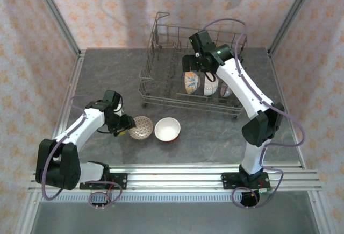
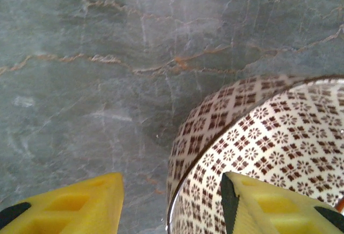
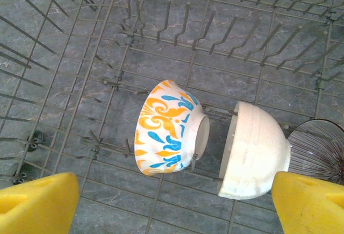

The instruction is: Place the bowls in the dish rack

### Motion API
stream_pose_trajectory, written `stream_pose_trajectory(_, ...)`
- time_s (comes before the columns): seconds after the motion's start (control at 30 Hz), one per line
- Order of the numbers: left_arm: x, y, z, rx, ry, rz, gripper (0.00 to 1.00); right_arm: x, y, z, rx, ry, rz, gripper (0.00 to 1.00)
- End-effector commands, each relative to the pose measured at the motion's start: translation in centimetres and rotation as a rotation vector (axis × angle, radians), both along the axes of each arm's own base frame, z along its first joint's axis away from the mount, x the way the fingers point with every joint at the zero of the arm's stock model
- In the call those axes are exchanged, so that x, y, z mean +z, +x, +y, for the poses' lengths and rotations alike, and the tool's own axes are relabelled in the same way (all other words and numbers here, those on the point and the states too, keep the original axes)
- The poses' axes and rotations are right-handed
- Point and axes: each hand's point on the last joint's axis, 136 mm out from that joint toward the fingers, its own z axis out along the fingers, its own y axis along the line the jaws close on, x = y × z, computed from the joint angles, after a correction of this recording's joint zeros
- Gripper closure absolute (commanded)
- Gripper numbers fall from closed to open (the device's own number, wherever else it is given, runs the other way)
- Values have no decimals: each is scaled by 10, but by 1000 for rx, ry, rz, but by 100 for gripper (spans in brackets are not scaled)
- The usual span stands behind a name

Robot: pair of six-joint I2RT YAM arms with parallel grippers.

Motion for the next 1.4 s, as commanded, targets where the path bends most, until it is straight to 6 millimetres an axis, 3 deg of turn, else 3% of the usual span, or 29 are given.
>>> stream_pose_trajectory(0.0, -9, 12, -5, 10, -12, -16, 48, 14, -4, -3, -5, 29, -32, 7)
stream_pose_trajectory(0.2, -20, 28, -12, 20, -1, -19, 54, 12, -3, -2, -7, 34, -28, 7)
stream_pose_trajectory(0.47, -24, 31, -11, -2, 46, -2, 78, 8, -3, -5, -20, 23, -19, 8)
stream_pose_trajectory(0.9, -12, 31, -13, -26, 69, -25, 89, 1, -3, -1, -15, 35, 4, 8)
stream_pose_trajectory(1.1, 17, 29, -8, -65, 94, -91, 100, -2, -4, 0, -11, 35, 12, 8)
stream_pose_trajectory(1.27, 51, 23, -2, -84, 118, -177, 100, -1, -2, 6, 8, 72, 17, 8)
stream_pose_trajectory(1.37, 80, 26, -7, -100, 78, -270, 100, 1, -1, 12, 27, 117, 28, 8)
